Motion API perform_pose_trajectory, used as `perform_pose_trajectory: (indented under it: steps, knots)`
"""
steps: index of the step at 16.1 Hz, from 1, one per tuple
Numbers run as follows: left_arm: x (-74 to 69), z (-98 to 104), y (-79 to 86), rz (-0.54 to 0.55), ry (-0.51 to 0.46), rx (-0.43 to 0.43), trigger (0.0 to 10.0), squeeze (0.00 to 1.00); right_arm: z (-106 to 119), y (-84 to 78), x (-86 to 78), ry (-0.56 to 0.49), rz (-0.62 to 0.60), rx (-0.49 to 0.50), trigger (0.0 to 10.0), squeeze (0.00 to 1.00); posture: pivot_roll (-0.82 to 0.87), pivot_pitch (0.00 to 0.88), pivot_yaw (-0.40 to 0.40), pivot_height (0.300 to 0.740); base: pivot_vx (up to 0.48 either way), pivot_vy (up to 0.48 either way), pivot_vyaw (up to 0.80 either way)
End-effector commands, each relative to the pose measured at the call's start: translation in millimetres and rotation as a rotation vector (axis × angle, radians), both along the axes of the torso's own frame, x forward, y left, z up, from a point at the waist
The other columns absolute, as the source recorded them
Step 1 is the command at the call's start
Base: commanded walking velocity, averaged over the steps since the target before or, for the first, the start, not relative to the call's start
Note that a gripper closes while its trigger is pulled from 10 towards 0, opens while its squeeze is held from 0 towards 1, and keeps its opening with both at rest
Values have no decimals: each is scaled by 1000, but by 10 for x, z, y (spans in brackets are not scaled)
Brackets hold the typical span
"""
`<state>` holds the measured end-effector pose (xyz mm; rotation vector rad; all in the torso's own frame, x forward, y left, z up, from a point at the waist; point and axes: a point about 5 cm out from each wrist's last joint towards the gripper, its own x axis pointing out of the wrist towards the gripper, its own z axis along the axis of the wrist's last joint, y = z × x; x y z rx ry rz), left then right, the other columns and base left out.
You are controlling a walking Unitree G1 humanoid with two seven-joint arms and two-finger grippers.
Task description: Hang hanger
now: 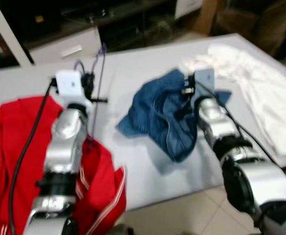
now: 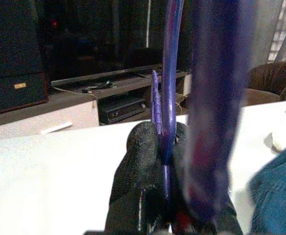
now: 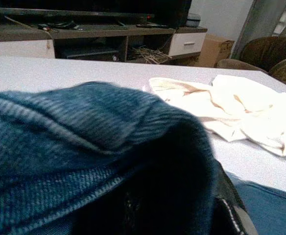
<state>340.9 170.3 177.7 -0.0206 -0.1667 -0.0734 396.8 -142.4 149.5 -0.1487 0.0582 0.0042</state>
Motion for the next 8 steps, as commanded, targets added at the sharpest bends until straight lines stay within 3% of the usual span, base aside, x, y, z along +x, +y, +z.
perform_pose_trajectory:
  steps: [1, 3, 8]
  knots:
    - [11, 56, -53, -15, -18, 1, 10000, 0, 52, -93, 14, -16, -26, 0, 10000, 0, 14, 0, 47, 736, 480, 0, 0]
    - [-22, 12, -104, -38, -23, 15, 10000, 0, 49, -39, 11, -6, 36, 21, 10000, 0, 14, 0, 47, 736, 0, 0, 791]
    - [-32, 7, -118, -46, -21, 26, 10000, 0, 7, -48, 5, 25, 24, 8, 10000, 0, 20, 0, 47, 736, 0, 0, 772]
